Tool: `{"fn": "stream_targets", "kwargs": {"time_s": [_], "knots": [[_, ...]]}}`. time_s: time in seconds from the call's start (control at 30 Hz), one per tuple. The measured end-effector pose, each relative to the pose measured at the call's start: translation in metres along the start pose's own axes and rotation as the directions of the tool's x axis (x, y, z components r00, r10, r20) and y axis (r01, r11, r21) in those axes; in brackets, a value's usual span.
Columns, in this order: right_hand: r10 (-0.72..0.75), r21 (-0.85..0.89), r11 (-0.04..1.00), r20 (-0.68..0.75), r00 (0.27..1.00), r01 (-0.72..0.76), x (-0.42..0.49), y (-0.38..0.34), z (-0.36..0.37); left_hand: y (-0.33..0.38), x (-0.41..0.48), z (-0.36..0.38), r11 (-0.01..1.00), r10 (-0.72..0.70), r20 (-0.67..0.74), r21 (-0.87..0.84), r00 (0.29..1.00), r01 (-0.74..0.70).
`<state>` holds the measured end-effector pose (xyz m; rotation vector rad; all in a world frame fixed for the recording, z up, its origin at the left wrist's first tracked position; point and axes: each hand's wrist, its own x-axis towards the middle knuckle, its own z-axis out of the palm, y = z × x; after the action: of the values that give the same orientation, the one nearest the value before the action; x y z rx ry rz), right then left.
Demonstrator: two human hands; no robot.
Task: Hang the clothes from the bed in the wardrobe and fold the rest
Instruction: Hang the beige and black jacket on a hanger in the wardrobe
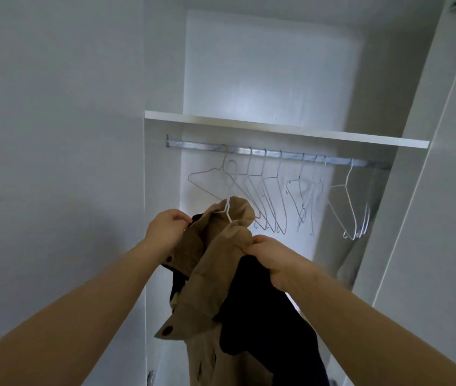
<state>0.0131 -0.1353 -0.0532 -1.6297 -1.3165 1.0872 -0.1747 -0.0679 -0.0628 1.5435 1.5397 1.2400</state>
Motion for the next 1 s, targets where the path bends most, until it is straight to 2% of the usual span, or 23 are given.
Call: {"fn": "stream_targets", "kwargs": {"time_s": [0.23, 0.5, 0.6, 0.7, 0.8, 0.9, 0.97, 1.0], "knots": [[-0.017, 0.179, 0.984, -0.019, 1.0, 0.02, 0.089, -0.06, 0.042, -0.014, 0.09, -0.014, 0.998, -0.053, -0.006, -0.041, 0.999, 0.053], [0.071, 0.425, 0.904, -0.037, 0.997, -0.048, 0.172, -0.108, 0.068, -0.023, 0.167, -0.016, 0.996, -0.063, -0.042, -0.071, 0.997, 0.06], [0.079, 0.346, 0.937, -0.05, 0.996, -0.056, 0.209, -0.123, 0.079, -0.032, 0.182, -0.01, 0.986, -0.089, -0.117, -0.149, 0.989, 0.071], [0.018, 0.26, 0.966, -0.085, 0.996, 0.004, 0.245, -0.134, 0.086, -0.033, 0.2, -0.007, 0.987, -0.078, -0.185, -0.152, 0.98, 0.05], [-0.026, 0.181, 0.982, -0.135, 0.991, 0.05, 0.278, -0.139, 0.089, -0.024, 0.224, -0.007, 0.987, -0.076, -0.196, -0.154, 0.978, 0.046], [-0.053, 0.148, 0.986, -0.127, 0.991, 0.071, 0.313, -0.147, 0.086, -0.018, 0.254, 0.0, 0.984, -0.108, -0.193, -0.158, 0.975, 0.078], [-0.029, 0.107, 0.993, -0.175, 0.984, 0.048, 0.334, -0.155, 0.083, -0.018, 0.27, 0.005, 0.975, -0.136, -0.189, -0.198, 0.972, 0.098], [-0.065, -0.006, 0.998, -0.198, 0.978, 0.065, 0.34, -0.155, 0.081, -0.017, 0.277, 0.009, 0.97, -0.149, -0.193, -0.217, 0.97, 0.106]]}}
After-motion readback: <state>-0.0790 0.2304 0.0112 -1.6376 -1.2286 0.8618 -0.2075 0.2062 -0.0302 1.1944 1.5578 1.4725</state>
